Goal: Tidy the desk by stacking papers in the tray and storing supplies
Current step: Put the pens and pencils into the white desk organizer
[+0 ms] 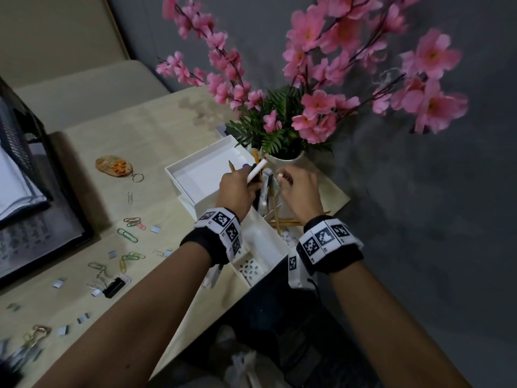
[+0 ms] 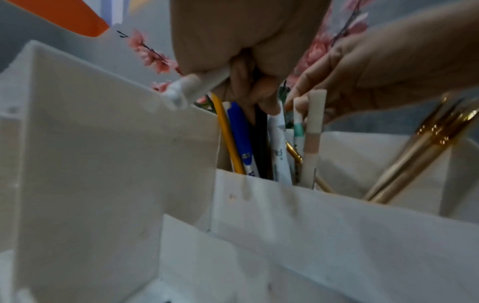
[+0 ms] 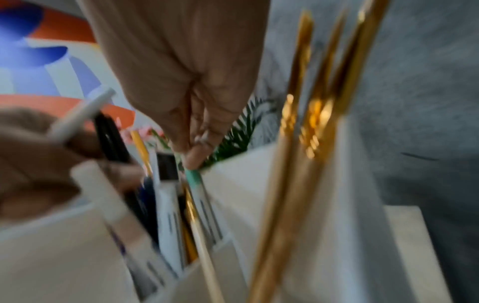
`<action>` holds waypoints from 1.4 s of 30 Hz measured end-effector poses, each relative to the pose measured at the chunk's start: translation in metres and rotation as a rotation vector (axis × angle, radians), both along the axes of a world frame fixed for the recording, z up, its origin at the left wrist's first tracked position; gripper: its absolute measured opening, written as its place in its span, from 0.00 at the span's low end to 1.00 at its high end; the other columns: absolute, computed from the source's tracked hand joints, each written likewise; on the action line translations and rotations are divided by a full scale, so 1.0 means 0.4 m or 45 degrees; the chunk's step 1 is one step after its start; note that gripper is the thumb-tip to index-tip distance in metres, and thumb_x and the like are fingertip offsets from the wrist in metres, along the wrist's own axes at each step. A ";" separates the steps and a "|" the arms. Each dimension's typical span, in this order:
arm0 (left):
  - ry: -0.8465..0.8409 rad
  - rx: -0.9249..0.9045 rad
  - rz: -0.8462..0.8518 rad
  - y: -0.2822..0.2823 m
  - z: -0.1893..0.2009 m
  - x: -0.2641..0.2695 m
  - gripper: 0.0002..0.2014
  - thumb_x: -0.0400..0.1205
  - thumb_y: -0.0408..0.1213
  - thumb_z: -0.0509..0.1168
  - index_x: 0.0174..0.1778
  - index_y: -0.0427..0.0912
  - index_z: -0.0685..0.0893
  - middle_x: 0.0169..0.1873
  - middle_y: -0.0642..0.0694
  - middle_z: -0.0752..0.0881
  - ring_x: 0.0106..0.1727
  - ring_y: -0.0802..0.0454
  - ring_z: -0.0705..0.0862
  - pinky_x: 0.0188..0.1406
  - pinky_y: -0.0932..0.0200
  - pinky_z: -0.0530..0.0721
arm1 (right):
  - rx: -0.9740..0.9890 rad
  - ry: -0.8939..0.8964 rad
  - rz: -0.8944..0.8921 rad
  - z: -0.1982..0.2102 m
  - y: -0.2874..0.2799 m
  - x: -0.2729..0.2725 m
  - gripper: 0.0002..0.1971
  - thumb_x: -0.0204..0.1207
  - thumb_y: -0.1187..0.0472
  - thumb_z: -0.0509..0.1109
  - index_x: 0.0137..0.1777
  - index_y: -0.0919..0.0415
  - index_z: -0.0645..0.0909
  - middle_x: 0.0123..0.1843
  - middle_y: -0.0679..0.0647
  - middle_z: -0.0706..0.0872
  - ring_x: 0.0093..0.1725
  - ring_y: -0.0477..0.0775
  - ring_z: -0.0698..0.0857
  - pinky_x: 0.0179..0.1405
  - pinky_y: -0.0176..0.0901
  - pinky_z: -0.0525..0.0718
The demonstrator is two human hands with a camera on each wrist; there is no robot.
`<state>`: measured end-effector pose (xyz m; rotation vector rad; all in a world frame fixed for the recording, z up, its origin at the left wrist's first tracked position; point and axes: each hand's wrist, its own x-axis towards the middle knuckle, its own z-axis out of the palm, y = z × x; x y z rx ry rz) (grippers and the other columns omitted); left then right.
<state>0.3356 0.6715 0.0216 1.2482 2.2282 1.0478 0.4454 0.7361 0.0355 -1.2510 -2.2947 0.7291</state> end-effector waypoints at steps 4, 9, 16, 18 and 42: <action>0.186 -0.266 -0.144 0.015 -0.024 0.008 0.11 0.82 0.36 0.63 0.56 0.37 0.85 0.48 0.34 0.87 0.51 0.35 0.84 0.42 0.53 0.76 | -0.018 0.123 -0.027 0.027 0.006 0.009 0.13 0.76 0.70 0.66 0.60 0.67 0.84 0.56 0.60 0.86 0.56 0.54 0.83 0.53 0.30 0.74; 0.185 -0.365 -0.207 0.021 -0.038 0.004 0.12 0.82 0.40 0.62 0.55 0.39 0.86 0.48 0.34 0.87 0.50 0.36 0.84 0.41 0.52 0.76 | -0.383 0.262 0.103 0.039 0.004 -0.004 0.16 0.77 0.71 0.65 0.63 0.63 0.82 0.54 0.54 0.86 0.53 0.46 0.81 0.48 0.27 0.76; 0.096 -0.253 -0.337 -0.005 -0.033 -0.015 0.11 0.83 0.38 0.62 0.51 0.37 0.87 0.42 0.32 0.88 0.47 0.36 0.86 0.50 0.50 0.82 | -0.396 0.150 0.224 0.036 -0.007 -0.021 0.13 0.73 0.72 0.70 0.57 0.65 0.85 0.48 0.53 0.87 0.43 0.44 0.82 0.36 0.13 0.76; 0.115 -0.173 -0.348 -0.011 -0.044 -0.014 0.11 0.82 0.37 0.62 0.52 0.38 0.87 0.43 0.34 0.88 0.48 0.37 0.85 0.50 0.50 0.81 | -0.384 0.162 0.183 0.034 -0.009 -0.021 0.11 0.72 0.71 0.72 0.54 0.65 0.86 0.44 0.56 0.87 0.38 0.45 0.81 0.35 0.18 0.77; 0.035 0.138 0.044 -0.005 -0.074 0.004 0.11 0.83 0.32 0.58 0.42 0.28 0.80 0.35 0.32 0.85 0.36 0.39 0.80 0.33 0.62 0.61 | -0.061 -0.182 0.053 0.065 -0.022 -0.044 0.09 0.76 0.75 0.64 0.46 0.70 0.87 0.48 0.63 0.88 0.45 0.54 0.85 0.52 0.46 0.87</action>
